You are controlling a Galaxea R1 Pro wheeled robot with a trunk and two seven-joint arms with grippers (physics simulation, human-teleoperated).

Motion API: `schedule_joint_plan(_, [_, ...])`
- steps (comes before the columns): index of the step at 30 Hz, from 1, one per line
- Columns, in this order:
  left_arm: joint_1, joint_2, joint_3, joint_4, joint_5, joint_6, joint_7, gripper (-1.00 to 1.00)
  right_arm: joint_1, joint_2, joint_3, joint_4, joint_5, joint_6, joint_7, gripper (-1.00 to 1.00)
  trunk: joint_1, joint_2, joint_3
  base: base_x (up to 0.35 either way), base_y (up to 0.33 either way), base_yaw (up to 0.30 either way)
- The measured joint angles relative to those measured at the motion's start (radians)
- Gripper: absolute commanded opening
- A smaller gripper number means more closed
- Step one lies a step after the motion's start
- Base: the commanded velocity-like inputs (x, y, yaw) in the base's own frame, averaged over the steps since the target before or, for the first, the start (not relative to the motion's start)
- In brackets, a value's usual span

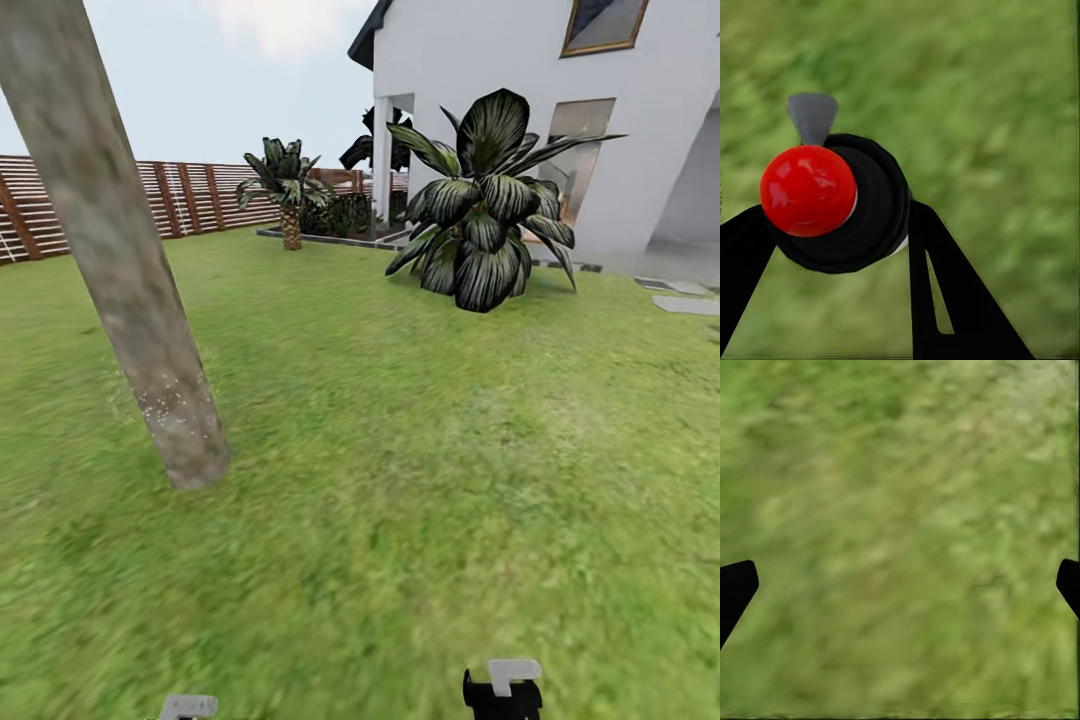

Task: In the garden, pick up the pesticide atomizer on the floor and spray pesticide onto both trees until each tree trunk is fully covered.

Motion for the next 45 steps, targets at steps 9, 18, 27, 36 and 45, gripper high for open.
schedule_joint_plan(9, [0.000,0.001,0.000,0.000,0.000,0.001,0.005,-1.00,0.000,0.002,0.001,0.001,-0.002,0.000,0.001,1.00,0.000,0.000,0.002,-0.270,0.221,-0.300])
schedule_joint_plan(18, [0.000,0.000,0.000,0.000,-0.001,0.001,0.006,-1.00,0.000,0.001,0.000,0.000,-0.003,0.000,0.001,1.00,0.000,0.000,0.002,-0.247,0.220,-0.300])
schedule_joint_plan(27, [0.000,0.000,0.000,0.001,-0.001,0.001,0.006,-1.00,0.000,0.002,0.000,0.000,-0.004,0.000,0.002,1.00,0.000,0.000,0.002,-0.046,0.043,-0.300])
schedule_joint_plan(36, [0.000,0.001,0.000,0.000,0.000,0.000,0.002,-1.00,-0.001,-0.004,-0.001,0.000,-0.004,0.000,0.092,1.00,0.000,0.000,0.002,0.000,0.000,-0.300])
schedule_joint_plan(45, [0.000,0.008,0.011,0.000,0.091,0.006,0.030,-1.00,0.000,-0.008,-0.001,0.000,-0.004,0.000,0.110,1.00,0.000,0.000,0.002,0.000,0.000,-0.300])
